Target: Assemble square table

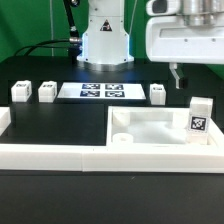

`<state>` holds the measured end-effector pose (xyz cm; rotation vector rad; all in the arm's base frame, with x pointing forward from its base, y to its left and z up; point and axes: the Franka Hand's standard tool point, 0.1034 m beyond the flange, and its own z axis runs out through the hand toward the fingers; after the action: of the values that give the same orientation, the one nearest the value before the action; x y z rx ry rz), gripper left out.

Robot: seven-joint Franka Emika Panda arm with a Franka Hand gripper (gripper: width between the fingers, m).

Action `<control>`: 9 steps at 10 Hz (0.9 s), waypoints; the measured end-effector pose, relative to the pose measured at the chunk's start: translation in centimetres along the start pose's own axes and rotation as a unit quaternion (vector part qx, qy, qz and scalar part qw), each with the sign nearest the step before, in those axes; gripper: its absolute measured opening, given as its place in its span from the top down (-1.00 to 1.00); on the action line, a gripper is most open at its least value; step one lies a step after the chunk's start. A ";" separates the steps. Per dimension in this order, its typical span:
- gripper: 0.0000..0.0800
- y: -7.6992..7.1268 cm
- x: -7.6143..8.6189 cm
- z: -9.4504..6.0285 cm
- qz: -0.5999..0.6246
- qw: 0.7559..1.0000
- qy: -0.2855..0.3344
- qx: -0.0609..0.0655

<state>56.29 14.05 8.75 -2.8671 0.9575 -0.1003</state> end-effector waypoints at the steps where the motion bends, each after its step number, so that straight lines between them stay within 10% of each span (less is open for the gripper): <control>1: -0.62 0.2 0.2 0.0 -0.037 0.999 0.001 -0.001; 4: -0.62 0.5 0.0 0.2 -0.132 0.991 -0.001 -0.003; 9: -0.62 7.8 -6.7 4.6 -0.322 0.945 -0.029 -0.051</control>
Offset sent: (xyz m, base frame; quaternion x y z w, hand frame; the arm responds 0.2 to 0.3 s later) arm 0.0000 0.0000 0.0000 0.0000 0.0000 -0.1938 0.9810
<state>46.77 12.38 2.95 -3.1313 -0.0176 -0.0202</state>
